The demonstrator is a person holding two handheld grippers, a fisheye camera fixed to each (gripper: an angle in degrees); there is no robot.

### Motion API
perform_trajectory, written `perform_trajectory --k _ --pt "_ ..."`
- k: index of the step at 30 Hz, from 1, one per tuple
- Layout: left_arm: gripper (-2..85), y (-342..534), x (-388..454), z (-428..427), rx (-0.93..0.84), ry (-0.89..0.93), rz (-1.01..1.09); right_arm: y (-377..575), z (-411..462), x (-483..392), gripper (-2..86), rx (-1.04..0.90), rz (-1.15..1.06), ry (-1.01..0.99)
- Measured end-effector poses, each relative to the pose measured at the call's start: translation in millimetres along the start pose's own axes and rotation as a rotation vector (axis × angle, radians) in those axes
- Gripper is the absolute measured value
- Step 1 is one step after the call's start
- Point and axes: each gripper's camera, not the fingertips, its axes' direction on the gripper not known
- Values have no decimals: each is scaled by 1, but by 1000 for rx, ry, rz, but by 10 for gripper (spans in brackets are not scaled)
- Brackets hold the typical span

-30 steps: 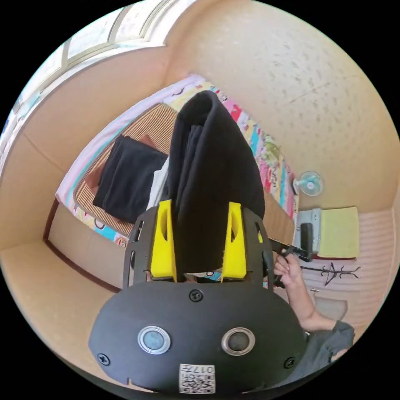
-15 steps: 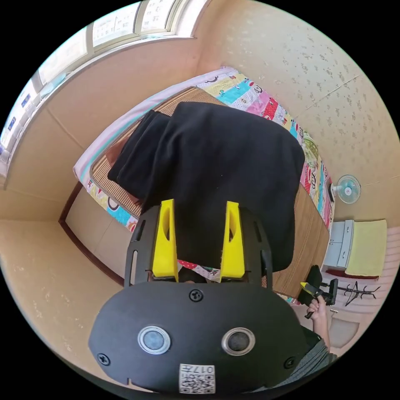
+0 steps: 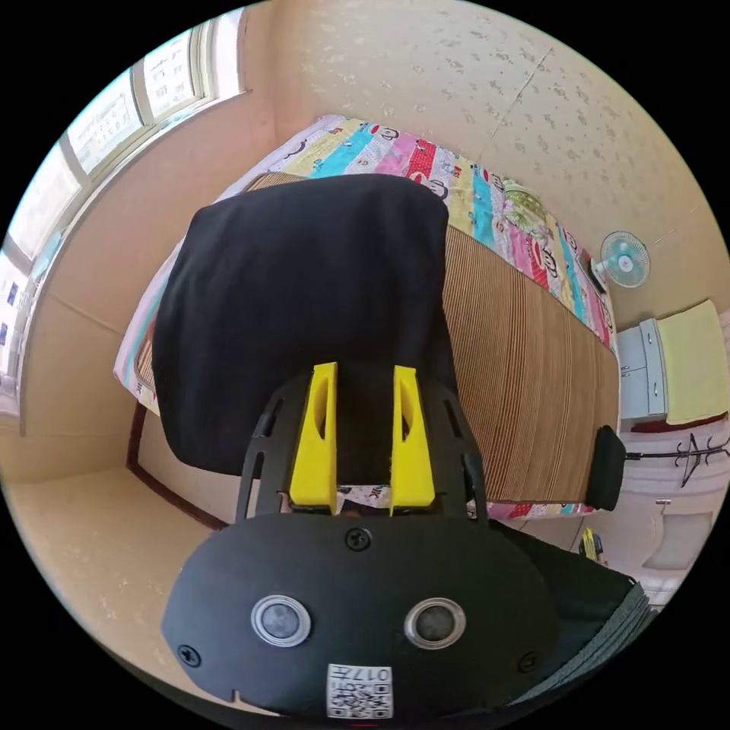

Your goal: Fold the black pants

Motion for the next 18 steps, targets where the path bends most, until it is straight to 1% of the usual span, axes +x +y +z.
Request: perform_trajectory --k 1,2,3,5,7,9,12,16,18 --pt "67 2 4 -5 24 29 1 -6 -4 6 3 17 2 -33" --pt "41 9 15 -16 82 125 18 -10 -6 9 3 21 4 -47" --pt "46 18 27 -25 130 205 27 -18 -9 14 3 25 11 -64" --pt "53 31 52 -31 161 260 43 -30 -14 21 4 23 27 -64" --pt "55 42 84 -28 138 291 85 -49 -21 27 4 12 36 -61" --pt "44 54 137 -13 34 370 227 -64 -28 31 4 8 38 -62" --pt "17 71 196 2 -69 451 349 -88 -41 38 5 24 64 -64" --pt "3 86 234 2 -74 539 318 -129 -58 42 7 65 96 -107" --pt "-3 93 238 -4 -22 572 218 -149 -62 38 10 77 91 -126"
